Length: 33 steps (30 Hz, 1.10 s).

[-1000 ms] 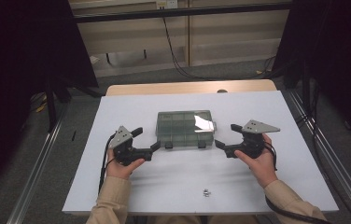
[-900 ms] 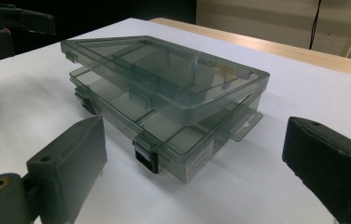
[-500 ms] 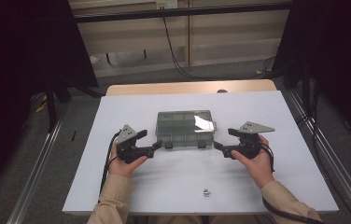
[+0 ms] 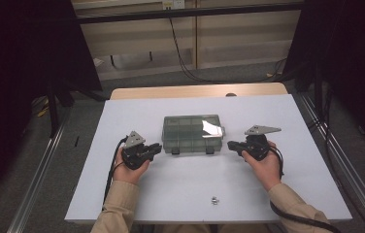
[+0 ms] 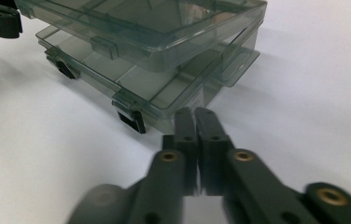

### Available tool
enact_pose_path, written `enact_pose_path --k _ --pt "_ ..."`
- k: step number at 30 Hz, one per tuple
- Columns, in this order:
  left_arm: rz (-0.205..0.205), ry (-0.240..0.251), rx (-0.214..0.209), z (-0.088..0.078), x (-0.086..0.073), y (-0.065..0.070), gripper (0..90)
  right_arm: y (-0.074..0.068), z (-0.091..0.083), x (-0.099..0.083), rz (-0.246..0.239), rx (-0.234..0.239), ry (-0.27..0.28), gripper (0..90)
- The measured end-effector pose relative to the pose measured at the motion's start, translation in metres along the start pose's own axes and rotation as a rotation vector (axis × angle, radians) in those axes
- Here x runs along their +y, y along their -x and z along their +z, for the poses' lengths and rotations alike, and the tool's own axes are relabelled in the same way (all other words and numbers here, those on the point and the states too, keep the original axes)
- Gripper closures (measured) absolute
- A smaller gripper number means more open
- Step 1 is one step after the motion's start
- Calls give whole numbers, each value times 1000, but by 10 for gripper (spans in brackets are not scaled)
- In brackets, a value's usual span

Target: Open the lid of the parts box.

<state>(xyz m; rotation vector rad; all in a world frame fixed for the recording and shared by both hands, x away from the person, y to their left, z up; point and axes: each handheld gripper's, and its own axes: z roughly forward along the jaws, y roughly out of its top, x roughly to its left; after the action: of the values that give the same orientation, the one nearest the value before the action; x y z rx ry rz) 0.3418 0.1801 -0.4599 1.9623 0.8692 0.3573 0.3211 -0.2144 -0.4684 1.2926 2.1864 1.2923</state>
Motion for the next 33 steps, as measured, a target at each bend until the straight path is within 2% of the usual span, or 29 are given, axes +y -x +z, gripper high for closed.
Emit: enact_pose_path --k 2,3,4,7,9,10,13,14,20,22,33 --pt "-15 -4 1 0 0 -1 900 -1 3 0 4 -2 -12 900" --pt "-15 -4 1 0 0 -1 900 -2 4 0 2 -6 -20 900" --pt "-41 -11 9 1 0 -1 900 -2 6 -1 6 -9 -24 900" --pt "-43 -31 9 2 0 -2 900 -3 8 -2 4 -7 -26 900" --pt "-65 -50 17 7 0 -3 900 -4 10 0 -3 -6 -32 900" --pt "-59 -58 14 8 0 -3 900 -5 10 0 -2 -9 -36 900" --pt "-74 -61 7 9 -1 -4 900 -6 11 2 -7 -8 -35 900" --pt "-69 -71 19 9 -1 -4 900 -7 12 2 -9 -8 -33 900" --pt "-82 -91 5 14 -2 -7 900 -7 17 1 -1 -17 -53 900" --pt "-74 -97 16 15 -2 -8 900 -6 18 -1 -8 -21 -65 900" --pt "-58 -115 -1 20 1 -3 900 -9 20 0 -22 -20 -60 900"
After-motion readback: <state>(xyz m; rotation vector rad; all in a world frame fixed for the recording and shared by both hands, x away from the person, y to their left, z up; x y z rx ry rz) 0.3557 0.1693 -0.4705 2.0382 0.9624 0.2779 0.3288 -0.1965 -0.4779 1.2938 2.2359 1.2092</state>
